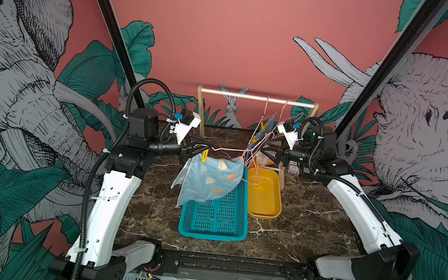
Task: Remove the clothespins securing towels to the hanger
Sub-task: Adjust the hanger.
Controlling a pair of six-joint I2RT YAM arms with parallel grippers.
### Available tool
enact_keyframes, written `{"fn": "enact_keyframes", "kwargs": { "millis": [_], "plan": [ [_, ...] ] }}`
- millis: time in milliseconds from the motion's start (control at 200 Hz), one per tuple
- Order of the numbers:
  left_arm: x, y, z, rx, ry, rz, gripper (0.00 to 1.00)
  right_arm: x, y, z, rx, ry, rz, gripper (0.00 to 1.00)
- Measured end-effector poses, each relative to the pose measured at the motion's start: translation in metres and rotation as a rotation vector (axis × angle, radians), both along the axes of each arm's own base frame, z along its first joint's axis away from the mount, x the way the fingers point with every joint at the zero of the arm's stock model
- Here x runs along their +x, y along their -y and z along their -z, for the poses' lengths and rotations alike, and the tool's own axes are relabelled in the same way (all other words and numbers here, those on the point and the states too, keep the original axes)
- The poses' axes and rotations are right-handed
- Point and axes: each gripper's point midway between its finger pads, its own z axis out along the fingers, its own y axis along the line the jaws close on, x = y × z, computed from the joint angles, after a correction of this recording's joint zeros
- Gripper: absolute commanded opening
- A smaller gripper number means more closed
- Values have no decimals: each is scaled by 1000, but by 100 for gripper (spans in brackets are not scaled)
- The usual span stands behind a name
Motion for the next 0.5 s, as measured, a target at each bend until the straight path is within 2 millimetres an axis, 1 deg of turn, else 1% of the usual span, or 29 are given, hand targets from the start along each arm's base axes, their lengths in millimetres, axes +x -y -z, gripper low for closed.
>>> {"fn": "enact_keyframes", "kwargs": {
  "millis": [150, 380, 500],
  "plan": [
    [0, 0, 0, 0, 1, 0, 0, -2, -7, 5, 9, -22, -37, 56],
    [-1, 0, -1, -1, 3, 0, 0, -11, -19, 5, 24, -25, -103, 57],
    [-2, 0, -2, -2, 5, 0, 0, -12, -26, 11, 22, -41, -124, 57]
  ]
}}
